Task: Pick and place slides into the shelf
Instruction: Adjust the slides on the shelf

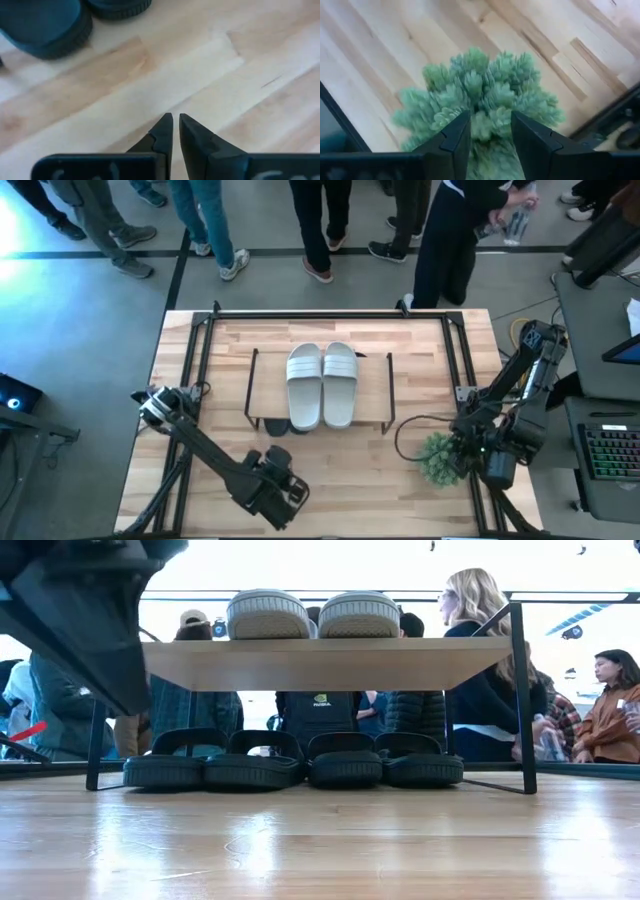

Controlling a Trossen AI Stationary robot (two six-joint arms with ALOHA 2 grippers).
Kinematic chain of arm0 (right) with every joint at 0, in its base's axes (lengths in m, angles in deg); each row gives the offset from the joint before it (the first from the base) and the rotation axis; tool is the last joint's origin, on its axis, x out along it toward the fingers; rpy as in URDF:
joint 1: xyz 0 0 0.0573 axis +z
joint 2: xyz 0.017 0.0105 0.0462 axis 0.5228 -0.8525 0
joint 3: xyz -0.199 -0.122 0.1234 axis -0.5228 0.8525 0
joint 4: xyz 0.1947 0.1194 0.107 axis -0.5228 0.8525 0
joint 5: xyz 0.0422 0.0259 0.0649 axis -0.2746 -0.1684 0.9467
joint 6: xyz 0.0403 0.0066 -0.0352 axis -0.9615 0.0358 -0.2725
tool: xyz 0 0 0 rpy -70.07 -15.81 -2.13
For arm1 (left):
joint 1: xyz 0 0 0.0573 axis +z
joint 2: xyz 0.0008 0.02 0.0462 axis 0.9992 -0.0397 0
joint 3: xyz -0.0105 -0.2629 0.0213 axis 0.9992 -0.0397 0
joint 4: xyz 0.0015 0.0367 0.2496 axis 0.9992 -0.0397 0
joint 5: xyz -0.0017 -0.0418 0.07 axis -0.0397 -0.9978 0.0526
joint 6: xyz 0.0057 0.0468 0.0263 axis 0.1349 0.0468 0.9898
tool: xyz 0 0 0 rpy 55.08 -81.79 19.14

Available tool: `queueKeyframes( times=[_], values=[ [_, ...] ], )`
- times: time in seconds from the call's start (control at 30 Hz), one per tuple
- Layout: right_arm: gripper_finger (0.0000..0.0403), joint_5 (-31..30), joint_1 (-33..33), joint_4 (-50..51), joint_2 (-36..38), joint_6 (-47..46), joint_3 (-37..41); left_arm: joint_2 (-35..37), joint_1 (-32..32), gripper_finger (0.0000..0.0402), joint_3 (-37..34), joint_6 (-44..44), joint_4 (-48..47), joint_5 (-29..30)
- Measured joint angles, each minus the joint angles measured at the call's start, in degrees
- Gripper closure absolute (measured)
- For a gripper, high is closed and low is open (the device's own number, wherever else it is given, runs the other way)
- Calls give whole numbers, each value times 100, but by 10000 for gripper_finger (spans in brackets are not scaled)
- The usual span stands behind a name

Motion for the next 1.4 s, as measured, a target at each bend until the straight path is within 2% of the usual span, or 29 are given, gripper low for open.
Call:
queueKeyframes(
  times=[0.17, 0.37, 0.47, 0.63, 0.8, 0.93, 1.07, 1.17, 1.3, 1.4],
  values=[
    [282, -862, -290, -21, 172, -430, -167, 285, 63, 384, 9, -318, 48, -34],
    [291, -1791, -865, -109, 404, -218, -675, 846, 127, 384, -43, -230, 161, 119],
    [294, -2301, -1443, -97, 467, 146, -993, 1018, 135, 385, -42, -195, 118, 220],
    [304, -2322, -3106, 557, 630, 1053, -1533, 1109, 131, 384, -56, -190, -57, 194],
    [324, -1392, -5427, 212, 719, 3326, -2005, 1238, 93, 384, -222, -197, -345, 88],
    [345, -166, -7502, -343, 454, 5056, -2297, 1414, -88, 385, -674, -214, -138, 89],
    [365, 1218, -9135, -554, -140, 6087, -2481, 1509, -409, 385, -1251, -299, 413, 161],
    [374, 1737, -9668, -571, -744, 6453, -2597, 1517, -690, 385, -1665, -359, 1072, 258],
    [377, 1955, -9853, -607, -1792, 6766, -3032, 1498, -1036, 385, -2045, -348, 1978, 305],
    [376, 2020, -9946, -680, -2724, 7022, -3661, 1496, -1289, 385, -2280, -316, 2371, 390]
  ],
)
